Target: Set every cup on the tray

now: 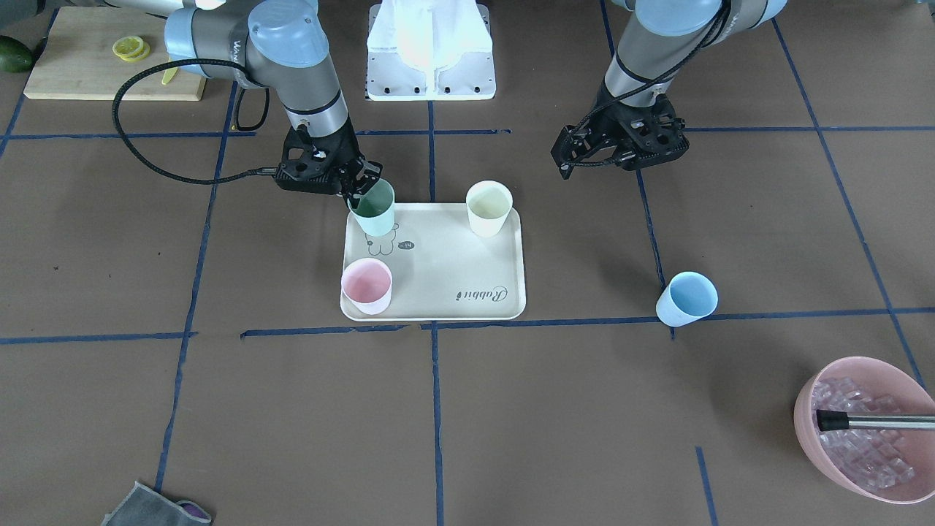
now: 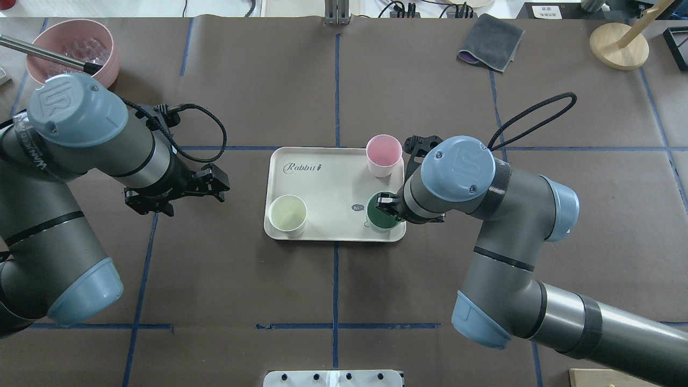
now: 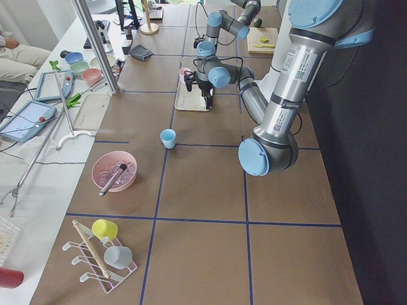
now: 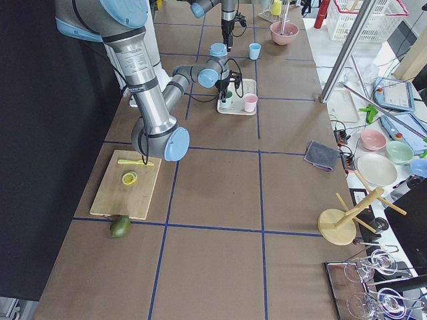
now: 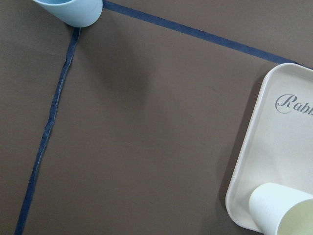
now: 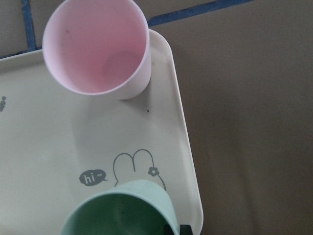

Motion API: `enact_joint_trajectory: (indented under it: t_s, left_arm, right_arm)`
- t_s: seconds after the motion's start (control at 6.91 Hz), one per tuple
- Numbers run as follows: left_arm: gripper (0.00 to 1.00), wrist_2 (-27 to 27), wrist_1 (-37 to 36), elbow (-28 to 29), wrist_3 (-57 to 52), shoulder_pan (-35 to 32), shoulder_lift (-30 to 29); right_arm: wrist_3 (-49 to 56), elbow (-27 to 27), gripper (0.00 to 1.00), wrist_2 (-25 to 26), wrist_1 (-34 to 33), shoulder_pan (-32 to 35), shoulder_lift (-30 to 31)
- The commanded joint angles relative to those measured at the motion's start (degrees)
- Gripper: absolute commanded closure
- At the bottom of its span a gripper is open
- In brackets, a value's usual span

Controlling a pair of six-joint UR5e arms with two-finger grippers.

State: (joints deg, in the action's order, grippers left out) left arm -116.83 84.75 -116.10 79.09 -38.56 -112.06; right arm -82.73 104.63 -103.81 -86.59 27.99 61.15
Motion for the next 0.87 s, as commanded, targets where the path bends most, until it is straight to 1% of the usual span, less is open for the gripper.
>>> enact_joint_trajectory:
  t_s: [0.0,0.14,0.29,0.43,0.58,0.72]
  left_arm:
    - [0.00,0.02,-0.11,-0.26,0.01,-0.02,0.00]
    - [0.00,0.02,-0.20,-0.26,0.01,-0.11,0.00]
    - [0.00,-0.07,-0.29,-0.35,-0.34,-0.37,0.00]
    - [0.00,-0.33,-0.73,-0.35,-5.74,-1.94,0.26]
    - [0.00,-2.25,-0.64,-0.09,-9.27,-4.74,2.70]
    - [0.00,-3.57,-0.73,0.52,-15.92,-8.25,3.94]
  right_arm:
    - [0.72,-0.22,0.00,0.54,0.02,-0.57,-0.06]
    - [1.68,0.04,0.01,-0.07,-0.07,0.82,-0.24]
    - [5.17,0.22,0.01,-1.99,-0.41,3.79,-0.41]
    - [11.47,0.13,0.01,-7.06,-0.85,8.52,0.11]
    - [18.58,0.22,0.01,-12.94,-0.94,14.40,2.55]
    - [26.57,0.13,0.01,-16.48,-0.94,18.55,4.92]
